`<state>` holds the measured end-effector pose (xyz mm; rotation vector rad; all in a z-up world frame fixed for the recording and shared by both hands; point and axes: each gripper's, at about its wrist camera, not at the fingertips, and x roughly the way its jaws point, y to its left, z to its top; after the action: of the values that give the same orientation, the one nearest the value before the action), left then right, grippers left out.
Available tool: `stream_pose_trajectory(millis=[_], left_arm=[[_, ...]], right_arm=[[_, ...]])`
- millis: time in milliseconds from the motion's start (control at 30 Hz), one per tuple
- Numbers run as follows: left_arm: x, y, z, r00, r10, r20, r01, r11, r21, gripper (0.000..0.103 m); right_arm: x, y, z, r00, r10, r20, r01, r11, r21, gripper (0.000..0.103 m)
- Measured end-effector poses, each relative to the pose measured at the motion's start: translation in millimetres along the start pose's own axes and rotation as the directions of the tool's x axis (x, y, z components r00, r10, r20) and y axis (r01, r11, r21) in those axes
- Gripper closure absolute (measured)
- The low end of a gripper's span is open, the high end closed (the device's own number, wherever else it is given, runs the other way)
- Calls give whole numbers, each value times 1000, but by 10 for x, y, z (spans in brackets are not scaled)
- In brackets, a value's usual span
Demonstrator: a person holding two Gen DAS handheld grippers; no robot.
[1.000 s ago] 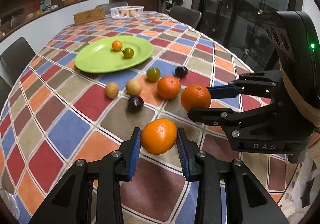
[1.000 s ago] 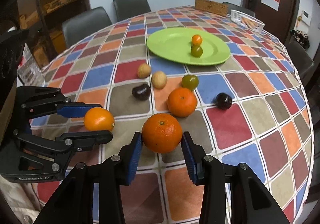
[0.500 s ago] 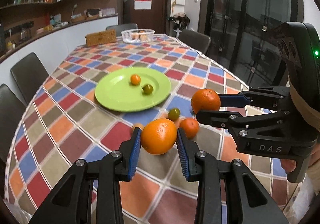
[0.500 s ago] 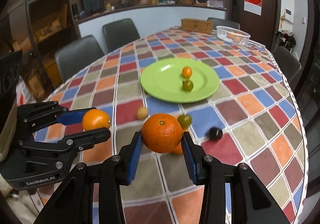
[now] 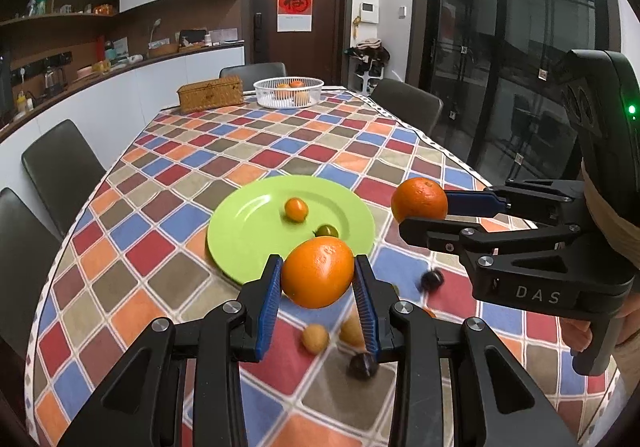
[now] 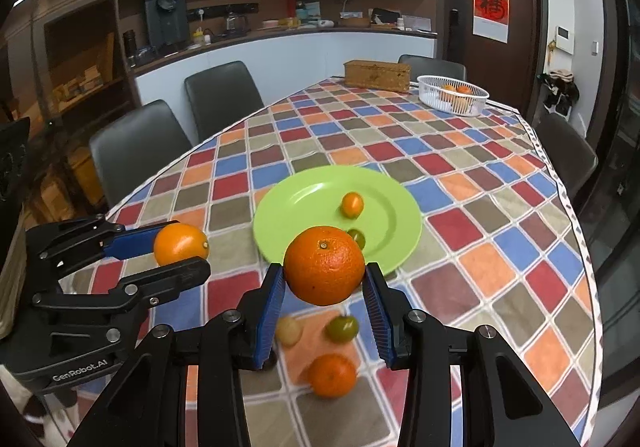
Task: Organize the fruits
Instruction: 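Lower the left tool's orange onto the green plate while the right tool releases its orange there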
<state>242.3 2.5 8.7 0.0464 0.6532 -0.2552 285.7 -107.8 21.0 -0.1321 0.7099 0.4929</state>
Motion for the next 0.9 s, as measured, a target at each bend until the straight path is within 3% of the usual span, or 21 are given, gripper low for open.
stream_pose_trajectory(millis=[500,900], left_arm=[[770,328,318,997,-16,-80,13,999,-35,68],[1387,505,325,977,-49,-206,34,997,-72,68]], right_arm=[[784,-273,355,994,-23,-105,25,1000,18,62],[1429,-443,397,974,-36,-224,50,997,55,62]])
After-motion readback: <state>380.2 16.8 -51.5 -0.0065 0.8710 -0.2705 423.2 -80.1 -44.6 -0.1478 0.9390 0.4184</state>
